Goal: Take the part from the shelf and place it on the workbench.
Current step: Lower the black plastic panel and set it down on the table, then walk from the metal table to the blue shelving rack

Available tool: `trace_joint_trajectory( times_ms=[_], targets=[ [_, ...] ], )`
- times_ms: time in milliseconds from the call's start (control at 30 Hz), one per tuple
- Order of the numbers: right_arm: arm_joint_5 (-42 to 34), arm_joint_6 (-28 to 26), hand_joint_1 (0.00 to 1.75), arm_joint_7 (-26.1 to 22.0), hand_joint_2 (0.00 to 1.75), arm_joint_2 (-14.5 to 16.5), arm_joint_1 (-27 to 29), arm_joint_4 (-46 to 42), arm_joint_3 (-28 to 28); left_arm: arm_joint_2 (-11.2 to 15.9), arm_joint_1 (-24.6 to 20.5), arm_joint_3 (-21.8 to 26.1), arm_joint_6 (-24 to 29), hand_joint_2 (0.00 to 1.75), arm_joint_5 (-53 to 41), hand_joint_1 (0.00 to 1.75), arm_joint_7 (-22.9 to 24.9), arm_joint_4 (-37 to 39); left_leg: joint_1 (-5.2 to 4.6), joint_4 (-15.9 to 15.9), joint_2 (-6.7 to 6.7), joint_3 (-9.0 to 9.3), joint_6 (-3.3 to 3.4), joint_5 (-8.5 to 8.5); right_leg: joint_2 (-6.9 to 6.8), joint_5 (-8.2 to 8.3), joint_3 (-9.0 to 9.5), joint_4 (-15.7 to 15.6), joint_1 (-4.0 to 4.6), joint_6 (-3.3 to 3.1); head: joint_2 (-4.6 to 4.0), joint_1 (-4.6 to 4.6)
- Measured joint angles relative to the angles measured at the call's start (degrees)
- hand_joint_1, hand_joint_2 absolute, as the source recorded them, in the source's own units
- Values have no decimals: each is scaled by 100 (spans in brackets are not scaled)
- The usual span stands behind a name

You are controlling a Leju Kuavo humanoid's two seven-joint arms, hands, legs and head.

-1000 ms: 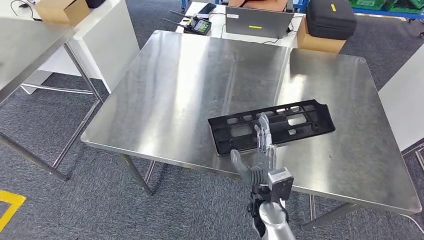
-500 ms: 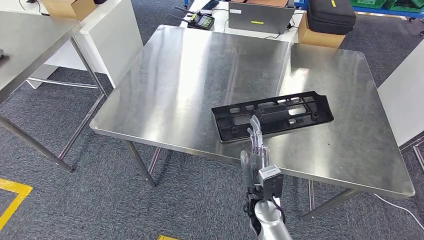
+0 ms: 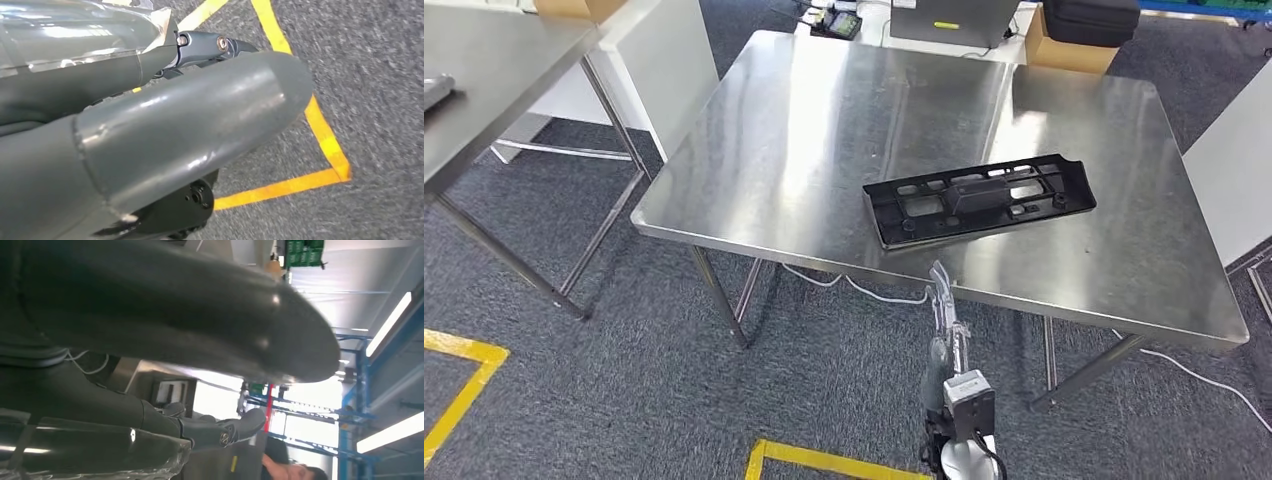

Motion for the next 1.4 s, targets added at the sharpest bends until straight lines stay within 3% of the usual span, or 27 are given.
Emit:
trace_joint_trajectory(
  times_ms=[67,100,133,200,233,267,333,400,467,500,567,600,667,733,767,833,900,967,1033,1100,1133,1167,1233,1267,1300,1333,1400],
  targets=[
    [32,10,0,0,0,7,26,-32,3,4,5,-4,-10,0,-26,0,8,-1,27,10,-10,-28,-75,42,-8,105,-84,-25,-33,-62,0,8],
    [57,20,0,1,0,20,39,-48,4,8,8,-10,-17,0,-40,0,13,-2,42,96,-22,-76,-117,-71,-17,175,-128,-40,-60,-114,0,8],
    [89,35,0,1,0,40,54,-64,4,14,11,-16,-24,0,-51,0,18,-4,60,281,-33,-145,-160,-293,-26,256,-185,-59,-98,-168,-1,-2],
    [167,72,0,1,0,81,104,-84,-2,22,12,-29,-29,0,-60,0,31,-5,119,943,-41,-315,-242,-925,-38,399,-330,-65,-127,-227,-1,-25],
    [206,94,0,1,0,97,141,-88,-9,26,13,-33,-29,0,-65,0,40,-5,157,1308,-39,-375,-289,-1142,-44,465,-400,-60,-131,-226,-1,-34],
    [242,111,0,1,0,110,177,-91,-18,31,13,-36,-29,0,-74,0,49,-5,197,1578,-37,-384,-335,-1221,-51,530,-475,-48,-137,-203,-1,-33],
    [301,131,0,1,0,127,242,-104,-37,39,13,-39,-29,0,-94,0,69,-5,280,1622,-33,-164,-415,-1027,-62,644,-639,2,-164,-140,-1,-37],
    [356,141,0,1,0,140,291,-136,-61,42,9,-43,-31,0,-105,0,83,-4,348,963,-35,405,-476,-813,-63,720,-817,102,-191,-64,-1,-44],
    [411,176,0,1,0,168,323,-182,-89,43,6,-44,-32,0,-102,0,90,-4,354,282,-57,858,-467,-881,-64,784,-957,210,-186,29,0,-45],
    [439,213,0,1,0,186,337,-202,-103,44,5,-44,-28,0,-93,0,91,-4,329,122,-68,928,-427,-939,-66,829,-1005,233,-177,86,0,-44],
    [501,323,0,1,0,219,374,-219,-128,45,9,-43,-1,0,-65,0,92,-5,284,57,-61,842,-289,-904,-66,919,-1066,235,-169,202,-1,-36],
    [535,383,0,2,0,235,397,-223,-142,42,10,-43,20,0,-52,0,92,-5,266,46,-49,779,-211,-838,-58,880,-1111,275,-176,223,0,-38],
    [600,483,0,3,0,267,429,-225,-168,34,12,-42,65,0,-43,0,90,-5,252,17,-10,617,-71,-677,-40,478,-1294,670,-192,156,0,-14],
    [654,558,0,3,0,301,444,-225,-207,31,14,-42,103,0,-40,0,87,-5,220,21,18,427,-12,-520,-25,-60,-1496,1412,-198,83,-1,17],
    [675,590,0,3,0,316,454,-225,-231,31,16,-42,116,0,-38,0,87,-5,207,25,25,325,-8,-442,-20,-188,-1520,1728,-198,100,-1,19],
    [710,636,0,3,0,345,472,-225,-280,30,17,-42,134,0,-37,0,87,-5,193,38,34,135,-23,-290,-11,-109,-1314,1876,-192,208,-1,18],
    [733,657,0,4,0,384,467,-227,-314,28,15,-42,138,0,-37,0,88,-5,187,55,36,-17,-58,-142,-7,75,-730,1302,-177,270,-1,19],
    [740,665,0,3,0,421,449,-241,-335,19,13,-43,138,0,-38,0,89,-5,167,68,38,-124,-116,4,-2,11,-109,431,-120,208,-1,19],
    [741,693,0,3,0,446,446,-255,-368,13,13,-45,137,0,-43,0,91,-5,159,53,48,-170,-186,139,3,-87,96,11,-60,110,-1,10],
    [739,721,0,3,0,462,454,-256,-409,18,24,-53,135,0,-56,0,92,-5,189,73,46,-204,-252,145,-9,-10,19,1,-116,5,0,2],
    [737,726,0,3,0,468,456,-256,-428,22,30,-70,131,0,-69,0,93,-5,204,175,37,-246,-280,-15,-23,53,-25,-1,-147,-62,0,-8],
    [733,726,0,3,0,473,458,-257,-445,27,34,-92,122,0,-85,0,97,-5,220,395,24,-312,-307,-296,-40,127,-88,-7,-183,-125,0,-22],
    [727,725,0,3,0,482,473,-262,-477,44,35,-134,94,0,-112,0,120,-5,235,1100,0,-457,-365,-935,-65,270,-242,-1,-172,-197,-1,-45],
    [723,723,0,3,0,485,487,-266,-492,54,35,-148,82,0,-121,0,132,-5,248,1464,-8,-497,-397,-1099,-73,345,-325,5,-168,-195,-1,-49],
    [720,722,0,3,0,486,500,-270,-505,64,35,-157,74,0,-129,0,142,-5,266,1706,-10,-479,-424,-1099,-81,416,-408,16,-166,-177,-1,-48],
    [717,721,0,3,0,486,513,-273,-518,71,36,-166,71,0,-136,0,146,-5,291,1791,-9,-394,-445,-986,-87,480,-492,36,-171,-152,-1,-50],
    [713,719,0,3,0,488,524,-284,-543,85,34,-179,69,0,-149,0,152,-5,352,1336,-7,88,-487,-710,-88,577,-671,126,-195,-81,-1,-52]
  ],
)
